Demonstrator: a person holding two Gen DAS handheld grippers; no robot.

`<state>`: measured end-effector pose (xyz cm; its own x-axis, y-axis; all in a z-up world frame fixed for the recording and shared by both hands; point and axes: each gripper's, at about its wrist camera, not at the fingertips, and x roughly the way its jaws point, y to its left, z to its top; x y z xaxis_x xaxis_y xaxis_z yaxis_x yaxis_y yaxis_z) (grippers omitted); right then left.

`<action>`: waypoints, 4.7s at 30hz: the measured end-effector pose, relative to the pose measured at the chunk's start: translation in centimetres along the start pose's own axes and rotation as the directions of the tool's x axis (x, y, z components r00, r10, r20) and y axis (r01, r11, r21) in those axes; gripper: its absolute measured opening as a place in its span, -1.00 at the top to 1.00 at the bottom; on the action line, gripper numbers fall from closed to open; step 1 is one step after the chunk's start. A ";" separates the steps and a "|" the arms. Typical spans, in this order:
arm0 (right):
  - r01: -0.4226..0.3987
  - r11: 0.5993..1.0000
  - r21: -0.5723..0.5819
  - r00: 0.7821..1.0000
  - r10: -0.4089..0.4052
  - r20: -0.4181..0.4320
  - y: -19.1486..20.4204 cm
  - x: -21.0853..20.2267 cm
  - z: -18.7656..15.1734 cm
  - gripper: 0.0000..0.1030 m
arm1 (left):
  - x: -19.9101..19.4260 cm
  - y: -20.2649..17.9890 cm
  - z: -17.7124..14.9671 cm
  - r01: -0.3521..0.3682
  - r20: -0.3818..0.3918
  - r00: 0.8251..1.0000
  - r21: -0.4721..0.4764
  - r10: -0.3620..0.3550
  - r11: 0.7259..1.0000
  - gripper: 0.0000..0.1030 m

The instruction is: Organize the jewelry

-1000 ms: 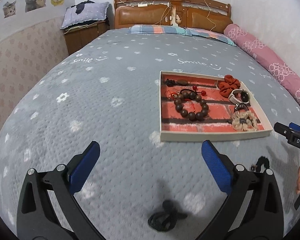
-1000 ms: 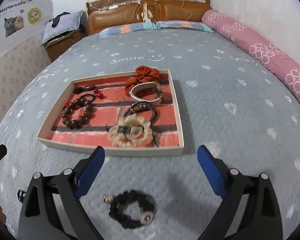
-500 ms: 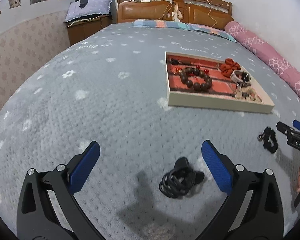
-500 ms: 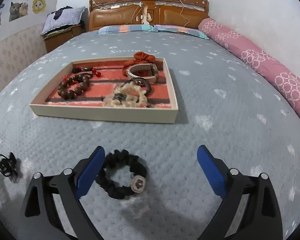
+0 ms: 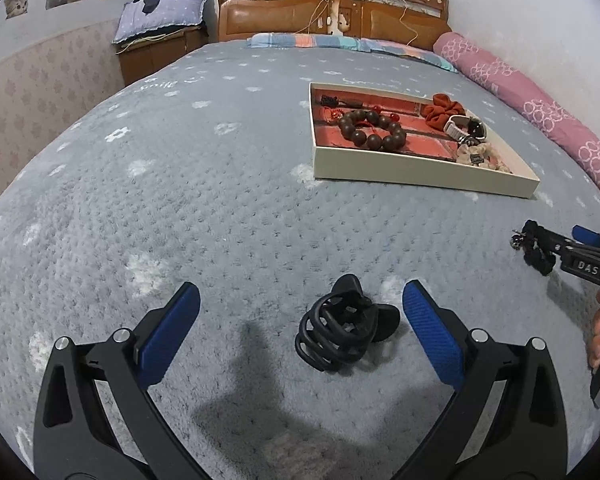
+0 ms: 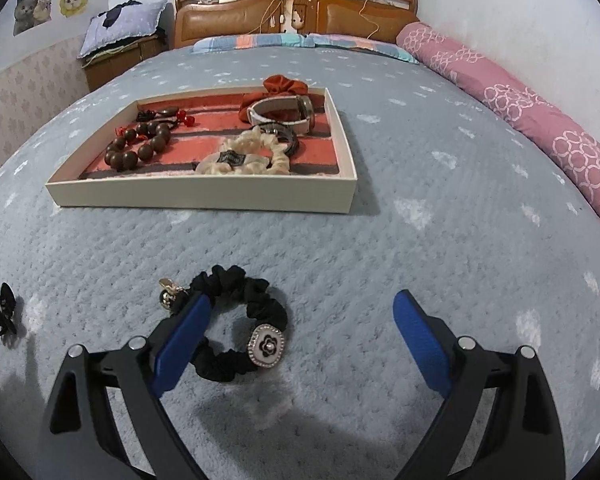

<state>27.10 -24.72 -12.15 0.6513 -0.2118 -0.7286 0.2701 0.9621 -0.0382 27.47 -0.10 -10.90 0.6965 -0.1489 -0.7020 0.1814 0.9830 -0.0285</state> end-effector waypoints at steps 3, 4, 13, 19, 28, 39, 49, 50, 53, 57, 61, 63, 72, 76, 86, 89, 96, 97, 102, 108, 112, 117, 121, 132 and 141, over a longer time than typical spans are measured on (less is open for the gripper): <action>-0.001 1.000 0.004 1.000 0.001 -0.020 -0.1 0.5 -0.1 -0.60 | -0.1 -0.2 -0.3 0.014 0.002 1.000 0.011 -0.014 1.000 -0.70; -0.004 1.000 0.007 1.000 0.004 -0.028 -0.1 0.7 -0.2 -0.59 | 0.0 -0.3 -0.3 0.019 -0.001 1.000 0.016 -0.019 1.000 -0.67; -0.016 1.000 0.005 0.998 0.016 -0.061 0.0 1.5 -0.4 -0.51 | 0.6 -0.5 -0.6 0.051 -0.028 0.998 0.025 -0.050 0.998 -0.41; -0.038 0.999 0.015 0.996 0.039 -0.075 -0.1 1.9 -0.4 -0.40 | 0.9 -0.7 -0.8 0.076 -0.044 0.996 0.028 -0.075 0.997 -0.13; -0.059 0.998 -0.037 0.996 0.056 -0.070 1.2 1.5 -0.4 0.14 | 0.8 -1.2 -0.9 0.118 -0.048 0.992 0.044 -0.116 0.992 0.23; -0.096 0.995 -0.015 0.993 0.095 -0.063 0.7 1.1 -0.3 0.77 | 0.8 -1.4 -0.3 0.117 -0.049 0.992 0.038 -0.115 0.992 0.29; -0.123 0.992 0.022 0.992 0.123 0.020 -0.4 -1.1 1.8 0.77 | -0.5 -2.0 3.6 0.104 0.013 0.994 0.022 -0.104 0.994 0.29; -0.128 0.991 0.026 0.991 0.127 0.028 -0.5 -1.4 2.2 0.77 | -0.5 -2.3 4.4 0.108 0.022 0.994 0.018 -0.109 0.994 0.29; -0.142 0.989 0.037 0.989 0.140 0.056 -0.6 -2.0 4.0 0.77 | -0.2 -3.3 6.5 0.114 0.038 0.993 0.015 -0.114 0.993 0.29; -0.150 0.988 0.029 0.985 0.147 0.089 -0.3 -2.3 6.7 0.77 | 1.1 -4.6 9.2 0.103 0.050 0.993 0.018 -0.104 0.995 0.28; -0.165 0.985 0.044 0.982 0.159 0.106 -0.1 -1.8 9.2 0.77 | 3.1 -5.7 12.1 0.108 0.048 0.993 0.008 -0.109 0.994 0.28; -0.168 0.984 0.051 0.980 0.162 0.113 0.2 -1.1 10.5 0.77 | 4.4 -6.3 13.2 0.099 0.047 0.994 0.008 -0.099 0.995 0.28; -0.180 0.980 0.086 0.981 0.171 0.095 0.6 4.0 12.5 0.78 | 10.7 -7.8 15.3 0.084 0.017 0.996 0.015 -0.084 0.996 0.28; -0.161 0.983 0.085 0.986 0.158 0.049 0.5 6.8 11.9 0.78 | 13.2 -8.2 14.9 0.061 -0.005 0.998 0.025 -0.061 0.998 0.28; -0.139 0.988 0.070 0.990 0.139 0.006 0.8 8.9 10.4 0.77 | 13.8 -8.7 13.5 0.027 0.008 1.000 0.064 -0.027 0.998 0.26; -0.126 0.991 0.047 0.992 0.126 0.001 1.1 8.9 10.5 0.71 | 13.8 -8.6 13.3 0.024 -0.001 1.000 0.071 -0.024 0.997 0.20; -0.114 0.993 0.033 0.993 0.115 -0.014 0.8 8.8 10.1 0.54 | 13.2 -7.8 12.8 0.012 0.000 1.000 0.056 -0.012 0.998 -0.27; -0.118 0.992 0.044 0.993 0.119 -0.013 0.5 8.6 10.1 0.41 | 12.9 -7.7 12.8 0.015 0.002 1.000 0.055 -0.015 0.998 -0.28; -0.120 0.990 0.078 0.992 0.117 0.042 -0.7 6.7 10.5 -0.13 | 11.2 -7.4 12.9 0.017 0.027 0.999 0.044 -0.018 0.999 -0.58; -0.089 0.994 0.061 0.992 0.083 0.095 -0.9 4.3 10.2 -0.61 | 8.1 -6.1 13.1 -0.013 0.074 0.997 0.012 0.012 1.000 -0.91; -0.086 0.994 0.063 0.988 0.077 0.131 -0.7 2.5 8.6 -0.78 | 5.5 -5.0 12.0 -0.030 0.098 0.995 -0.010 0.031 0.999 -0.91; -0.051 0.998 0.022 0.986 0.047 0.162 0.4 0.3 6.4 -0.83 | 2.3 -4.0 9.6 -0.098 0.129 0.987 -0.026 0.100 0.995 -0.91; -0.039 0.999 -0.014 0.982 0.041 0.186 1.1 -2.4 4.1 -0.84 | 0.4 -3.1 6.8 -0.111 0.099 0.989 -0.029 0.113 0.993 -0.91; -0.039 0.999 -0.006 0.972 0.039 0.232 1.2 -10.6 -1.0 -0.92 | -7.1 -1.6 1.3 -0.128 0.123 0.983 -0.056 0.134 0.990 -0.91; -0.077 0.997 0.005 0.956 0.073 0.284 1.3 -17.2 -4.3 -0.92 | -13.2 -2.0 -2.1 -0.130 0.177 0.975 -0.053 0.137 0.990 -0.91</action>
<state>13.15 -19.03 -2.62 0.8437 -0.1812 -0.5052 0.2223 0.9747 0.0216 16.48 0.09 -3.05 0.8264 -0.0290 -0.5623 0.0523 0.9983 0.0253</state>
